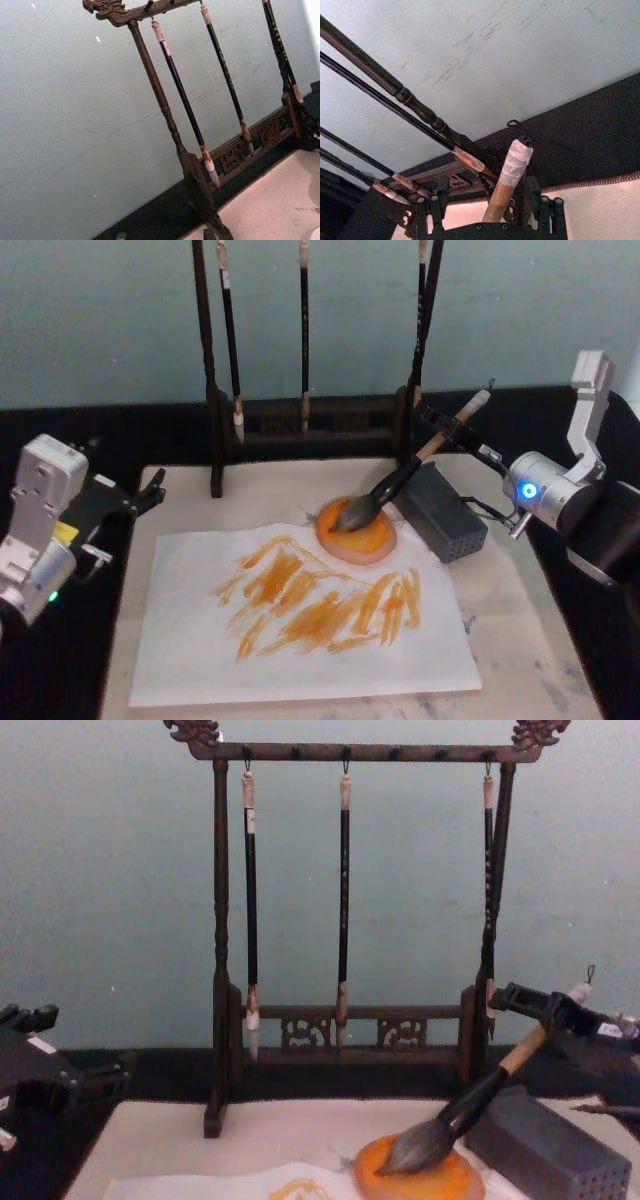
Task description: Pick up the brush from the inkstone, write on the paper, then place the brush back to its original position.
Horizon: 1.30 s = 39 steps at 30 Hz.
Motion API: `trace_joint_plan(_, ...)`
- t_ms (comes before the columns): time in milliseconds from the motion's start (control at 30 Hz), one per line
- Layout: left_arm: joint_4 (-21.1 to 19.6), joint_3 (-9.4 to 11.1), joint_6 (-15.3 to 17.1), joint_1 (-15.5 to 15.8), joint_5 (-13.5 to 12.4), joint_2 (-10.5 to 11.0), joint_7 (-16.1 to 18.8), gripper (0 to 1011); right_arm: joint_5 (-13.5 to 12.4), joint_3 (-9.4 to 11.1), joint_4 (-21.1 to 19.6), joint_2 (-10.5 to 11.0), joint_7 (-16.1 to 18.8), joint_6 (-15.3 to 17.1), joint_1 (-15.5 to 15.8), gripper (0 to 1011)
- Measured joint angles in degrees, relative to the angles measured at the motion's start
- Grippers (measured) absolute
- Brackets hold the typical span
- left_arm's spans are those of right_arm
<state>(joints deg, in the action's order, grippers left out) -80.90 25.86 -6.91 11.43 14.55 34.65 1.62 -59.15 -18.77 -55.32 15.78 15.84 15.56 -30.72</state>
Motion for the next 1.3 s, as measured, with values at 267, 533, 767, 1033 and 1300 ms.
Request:
trace_joint_plan(267, 0.0, 0.0, 0.0, 0.0, 0.0, 0.0, 0.0, 1001, 0.0, 0.1, 0.0, 0.0, -0.1, 0.0, 0.0, 786)
trace_joint_plan(533, 0.0, 0.0, 0.0, 0.0, 0.0, 0.0, 0.0, 1001, 0.0, 0.1, -0.1, 0.0, -0.2, 0.1, 0.1, 539)
trace_joint_plan(767, 0.0, 0.0, 0.0, 0.0, 0.0, 0.0, 0.0, 1001, 0.0, 0.1, -0.1, 0.0, -0.2, 0.1, 0.1, 330)
trace_joint_plan(1033, 0.0, 0.0, 0.0, 0.0, 0.0, 0.0, 0.0, 1001, 0.0, 0.1, -0.1, 0.0, -0.2, 0.1, 0.1, 178)
trace_joint_plan(1300, 0.0, 0.0, 0.0, 0.0, 0.0, 0.0, 0.0, 1001, 0.0, 0.1, -0.1, 0.0, -0.2, 0.1, 0.1, 179)
